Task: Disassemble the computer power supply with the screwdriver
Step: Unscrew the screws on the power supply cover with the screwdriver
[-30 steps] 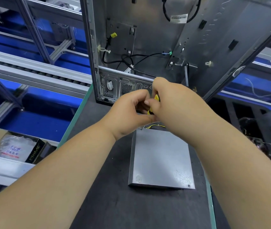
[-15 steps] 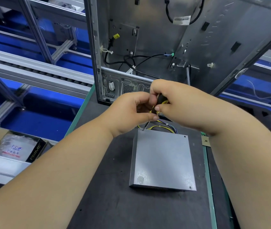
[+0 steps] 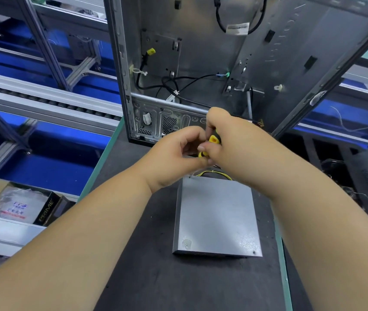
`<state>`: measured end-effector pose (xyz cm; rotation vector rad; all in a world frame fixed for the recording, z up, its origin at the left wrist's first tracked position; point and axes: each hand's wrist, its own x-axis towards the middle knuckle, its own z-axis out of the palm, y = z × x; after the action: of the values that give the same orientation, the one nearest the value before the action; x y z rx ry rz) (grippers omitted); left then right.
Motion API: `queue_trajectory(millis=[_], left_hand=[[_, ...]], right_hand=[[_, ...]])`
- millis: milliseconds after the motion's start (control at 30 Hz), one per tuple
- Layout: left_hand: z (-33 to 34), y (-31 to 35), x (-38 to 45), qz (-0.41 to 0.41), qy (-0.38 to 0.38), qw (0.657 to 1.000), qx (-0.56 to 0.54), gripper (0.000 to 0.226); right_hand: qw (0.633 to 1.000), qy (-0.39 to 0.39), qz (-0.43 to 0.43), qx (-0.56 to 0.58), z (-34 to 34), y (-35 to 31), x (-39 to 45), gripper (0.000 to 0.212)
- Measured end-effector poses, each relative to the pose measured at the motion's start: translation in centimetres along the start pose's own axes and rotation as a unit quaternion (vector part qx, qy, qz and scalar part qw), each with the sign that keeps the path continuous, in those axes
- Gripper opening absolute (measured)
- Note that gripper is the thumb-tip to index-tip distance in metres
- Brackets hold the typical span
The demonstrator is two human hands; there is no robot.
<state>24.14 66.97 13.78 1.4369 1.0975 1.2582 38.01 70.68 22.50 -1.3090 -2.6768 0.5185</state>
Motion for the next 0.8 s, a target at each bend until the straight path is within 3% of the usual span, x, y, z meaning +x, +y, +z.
queue_trajectory(millis=[167,400,467,633,800], left_hand=[[-1.2,0.3,-0.1,-0.001,-0.011,1.0,0.015,0.021],[-0.7,0.2,0.4,0.0,0.037,0.996,0.085,0.025],[-0.2,0.2,0.6,0.014,0.043,0.994,0.104,0.027],[0.5,0.2,1.0,0.018,0.06,0.99,0.13,0.031],[-0.5,-1.3,0.4,-0.016,0.024,0.993,0.111,0.031]], right_hand=[[0.999,-0.048,-0.015,0.009,-0.7,-0.4,0.8,0.023],[0.996,-0.089,0.002,-0.008,-1.8,-0.2,1.3,0.019],[0.997,-0.066,0.028,-0.021,-1.9,0.0,1.2,0.017],[0.994,0.086,0.065,-0.009,-0.1,0.2,0.5,0.026],[0.995,0.09,0.019,0.025,1.1,0.1,-0.1,0.015]])
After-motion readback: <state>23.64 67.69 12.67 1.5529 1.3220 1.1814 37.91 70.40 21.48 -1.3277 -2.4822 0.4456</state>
